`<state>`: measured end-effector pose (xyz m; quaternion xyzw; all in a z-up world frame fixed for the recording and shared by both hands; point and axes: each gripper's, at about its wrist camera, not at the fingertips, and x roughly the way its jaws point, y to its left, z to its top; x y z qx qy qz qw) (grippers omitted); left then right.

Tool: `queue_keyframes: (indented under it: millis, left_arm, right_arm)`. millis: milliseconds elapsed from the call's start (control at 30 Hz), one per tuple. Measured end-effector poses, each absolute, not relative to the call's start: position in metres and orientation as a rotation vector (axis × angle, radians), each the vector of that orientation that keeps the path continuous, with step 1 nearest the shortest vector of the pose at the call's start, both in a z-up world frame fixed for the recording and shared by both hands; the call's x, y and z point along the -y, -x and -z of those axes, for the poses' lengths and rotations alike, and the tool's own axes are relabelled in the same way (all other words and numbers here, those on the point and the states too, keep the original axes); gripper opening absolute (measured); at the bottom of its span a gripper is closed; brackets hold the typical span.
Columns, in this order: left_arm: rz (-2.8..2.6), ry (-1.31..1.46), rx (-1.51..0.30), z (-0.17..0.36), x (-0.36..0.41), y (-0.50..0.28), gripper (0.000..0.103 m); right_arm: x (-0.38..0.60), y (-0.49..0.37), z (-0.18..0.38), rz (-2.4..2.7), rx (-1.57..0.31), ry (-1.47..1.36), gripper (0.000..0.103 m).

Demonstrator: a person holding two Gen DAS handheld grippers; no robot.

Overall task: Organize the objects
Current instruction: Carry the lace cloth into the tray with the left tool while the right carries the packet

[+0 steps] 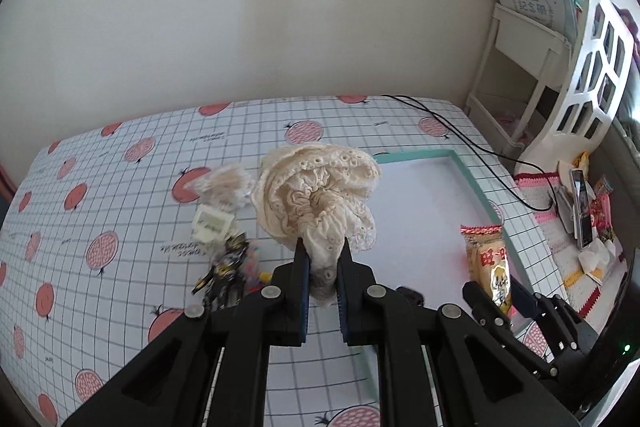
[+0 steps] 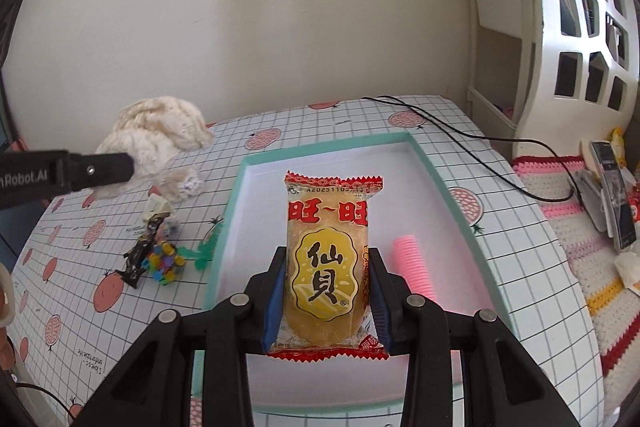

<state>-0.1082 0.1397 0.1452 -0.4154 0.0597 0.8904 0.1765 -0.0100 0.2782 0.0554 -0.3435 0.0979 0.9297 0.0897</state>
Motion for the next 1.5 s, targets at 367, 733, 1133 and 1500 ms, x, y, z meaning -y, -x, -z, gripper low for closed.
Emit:
queue_keyframes:
  millis: [367, 733, 1133, 1500]
  left_arm:
    - [-2.459, 1.200, -0.216, -0.141, -0.184, 0.122, 0.012]
    - [-2.374, 1.349, -0.249, -0.082, -0.197, 0.130, 0.012]
    - [-2.315, 1.437, -0.282, -0.049, -0.205, 0.133, 0.012]
    - [-2.296, 1.482, -0.306, -0.034, -0.206, 0.133, 0.012]
  right_arm:
    - [-0.290, 0.017, -0.047, -2.751, -0.300, 1.076, 0.039]
    - [-0.289, 0.031, -0.016, -2.661, -0.312, 1.276, 0.040]
    - [-0.292, 0.036, 0.001, -2.584, -0.338, 1.379, 0.040]
    - [-0.292, 0.037, 0.003, -2.563, -0.337, 1.396, 0.041]
